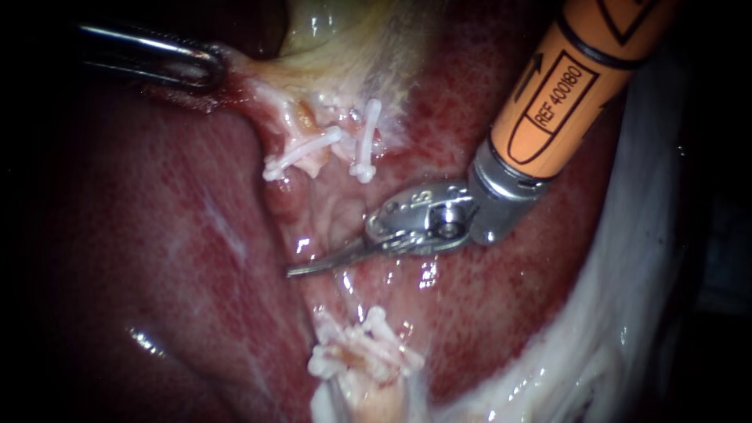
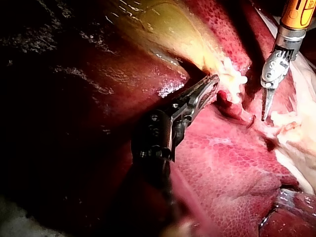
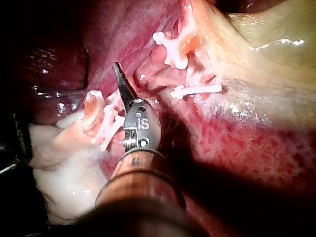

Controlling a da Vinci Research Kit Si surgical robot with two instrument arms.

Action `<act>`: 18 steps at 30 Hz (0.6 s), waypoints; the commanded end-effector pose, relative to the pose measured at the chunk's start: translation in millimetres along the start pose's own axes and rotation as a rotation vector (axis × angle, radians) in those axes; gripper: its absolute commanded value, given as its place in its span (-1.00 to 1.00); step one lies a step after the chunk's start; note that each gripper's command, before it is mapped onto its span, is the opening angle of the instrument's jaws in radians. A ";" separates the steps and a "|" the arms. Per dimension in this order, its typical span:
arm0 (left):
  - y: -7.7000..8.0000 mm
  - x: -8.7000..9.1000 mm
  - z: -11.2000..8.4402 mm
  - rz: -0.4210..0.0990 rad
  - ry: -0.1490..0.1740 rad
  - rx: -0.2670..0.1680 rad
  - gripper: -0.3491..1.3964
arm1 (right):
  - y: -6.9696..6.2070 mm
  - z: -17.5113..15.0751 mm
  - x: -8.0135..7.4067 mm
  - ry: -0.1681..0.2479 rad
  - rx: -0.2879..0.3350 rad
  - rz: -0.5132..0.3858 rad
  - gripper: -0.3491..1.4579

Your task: Go back from the cut right tube

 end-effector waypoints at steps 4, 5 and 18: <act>0.0 -0.1 0.0 0.000 0.000 0.000 -1.00 | -0.2 0.1 0.1 0.031 -0.001 -0.002 -0.65; 0.0 -0.1 0.0 0.000 0.000 0.000 -1.00 | -0.1 0.1 0.1 0.052 0.000 -0.003 -0.02; -0.1 -0.1 0.1 0.001 0.000 0.000 -1.00 | -0.2 0.7 0.6 0.147 -0.043 0.045 0.97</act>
